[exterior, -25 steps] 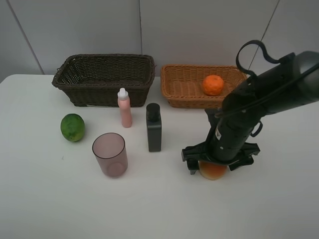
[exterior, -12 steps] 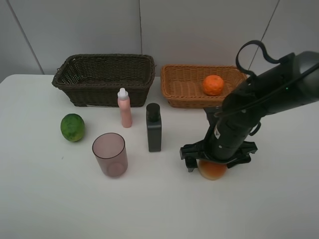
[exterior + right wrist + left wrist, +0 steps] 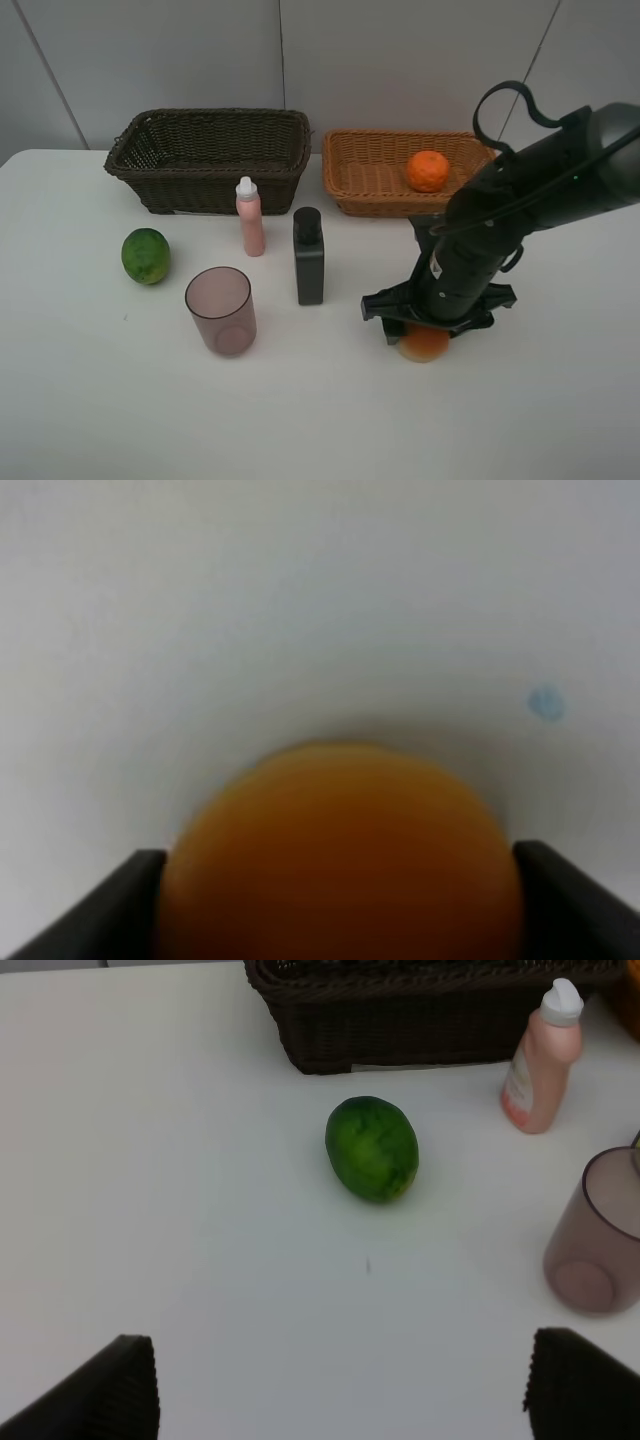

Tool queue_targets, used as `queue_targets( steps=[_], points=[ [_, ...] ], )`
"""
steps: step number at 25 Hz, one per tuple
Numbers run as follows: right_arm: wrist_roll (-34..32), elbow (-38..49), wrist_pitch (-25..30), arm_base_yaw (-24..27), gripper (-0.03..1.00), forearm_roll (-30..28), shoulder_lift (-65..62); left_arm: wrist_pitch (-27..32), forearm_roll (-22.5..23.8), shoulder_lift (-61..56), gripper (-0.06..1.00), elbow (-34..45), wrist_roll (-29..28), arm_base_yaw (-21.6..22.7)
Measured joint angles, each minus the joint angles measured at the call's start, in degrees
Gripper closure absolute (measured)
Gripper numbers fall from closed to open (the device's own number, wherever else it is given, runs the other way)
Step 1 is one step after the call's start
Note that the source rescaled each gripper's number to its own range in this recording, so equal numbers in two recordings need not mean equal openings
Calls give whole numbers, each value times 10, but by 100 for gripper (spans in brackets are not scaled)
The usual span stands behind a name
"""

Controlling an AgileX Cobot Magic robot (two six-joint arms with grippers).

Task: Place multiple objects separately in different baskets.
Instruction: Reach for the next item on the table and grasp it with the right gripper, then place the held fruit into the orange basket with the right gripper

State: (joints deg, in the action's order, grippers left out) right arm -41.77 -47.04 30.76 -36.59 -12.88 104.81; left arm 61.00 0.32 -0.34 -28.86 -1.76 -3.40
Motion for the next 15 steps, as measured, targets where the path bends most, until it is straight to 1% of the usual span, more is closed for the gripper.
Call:
queue_targets(
  steps=[1, 15],
  points=[
    [0, 0, 0, 0, 56, 0, 0, 0, 0, 0, -1, 0, 0, 0],
    [0, 0, 0, 0, 56, 7, 0, 0, 0, 0, -1, 0, 0, 0]
  ],
)
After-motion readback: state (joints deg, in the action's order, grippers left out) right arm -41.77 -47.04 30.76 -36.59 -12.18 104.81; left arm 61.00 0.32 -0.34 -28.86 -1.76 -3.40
